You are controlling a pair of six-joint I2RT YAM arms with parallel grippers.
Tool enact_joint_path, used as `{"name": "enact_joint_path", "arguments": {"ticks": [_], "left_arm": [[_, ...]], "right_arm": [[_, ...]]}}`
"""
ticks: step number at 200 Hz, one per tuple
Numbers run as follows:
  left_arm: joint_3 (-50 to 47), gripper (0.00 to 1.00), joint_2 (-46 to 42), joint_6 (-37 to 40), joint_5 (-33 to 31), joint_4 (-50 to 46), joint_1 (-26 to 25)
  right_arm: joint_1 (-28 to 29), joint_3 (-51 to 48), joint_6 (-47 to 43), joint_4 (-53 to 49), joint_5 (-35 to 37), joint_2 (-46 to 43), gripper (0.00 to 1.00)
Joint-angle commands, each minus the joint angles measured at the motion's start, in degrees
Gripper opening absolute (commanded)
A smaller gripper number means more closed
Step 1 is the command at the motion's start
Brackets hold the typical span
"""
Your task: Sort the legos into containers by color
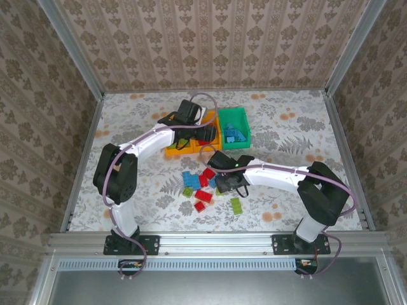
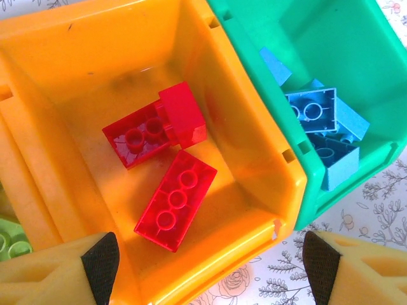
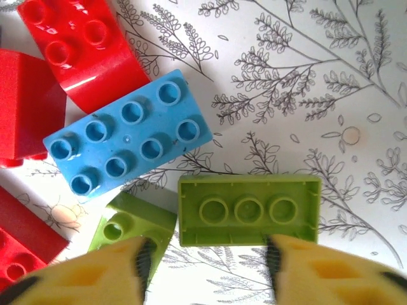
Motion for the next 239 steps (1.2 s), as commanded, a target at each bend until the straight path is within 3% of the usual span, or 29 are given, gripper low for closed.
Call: {"name": "enact_joint_path", "arguments": {"ticks": [1,30,83,167,239], "left_arm": [[-0.8,0.79,-2.2,-1.1,-0.2,0.9,0.5],[-2.3,0.79,-3.2,-1.0,-0.5,1.1,0.5],[-4.0,0.79,-4.2,-1.0,-0.7,1.2,0.5],[-5.0,0.8,-4.5,-1.1,-1.0,1.7,0.5],[-5.8,0.87,-5.5,-1.3,-1.8,2.0,0.5]], "right_arm": [[-0.5,-1.3,1.8,-3.7,3.9,-1.2,0.8],[-2.1,-4.1,3.2,-1.1,2.6,-2.9,0.87],[-4.8,-6.4,2.5,2.4,-1.7,-3.9,0.87],[-2.4,-7.2,9.0,4.5,-7.0,-7.7,0.83],[0.7,-3.0,12.7,5.0,-7.9,0.9,0.77]]}}
